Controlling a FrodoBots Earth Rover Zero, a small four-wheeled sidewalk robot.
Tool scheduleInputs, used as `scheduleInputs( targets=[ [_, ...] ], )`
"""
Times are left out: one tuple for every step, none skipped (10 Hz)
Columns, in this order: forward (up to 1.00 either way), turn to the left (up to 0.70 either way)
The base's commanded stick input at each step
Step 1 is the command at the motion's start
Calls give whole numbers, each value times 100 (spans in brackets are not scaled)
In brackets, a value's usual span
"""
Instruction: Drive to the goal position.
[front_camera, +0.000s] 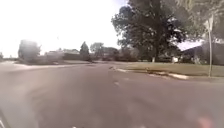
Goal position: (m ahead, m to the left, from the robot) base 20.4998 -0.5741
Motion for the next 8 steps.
scheduleInputs(
  targets=[
    [85, 0],
    [85, 0],
    [85, 0],
    [85, 0],
    [85, 0],
    [85, 0],
    [85, 0],
    [85, 0]
  ],
)
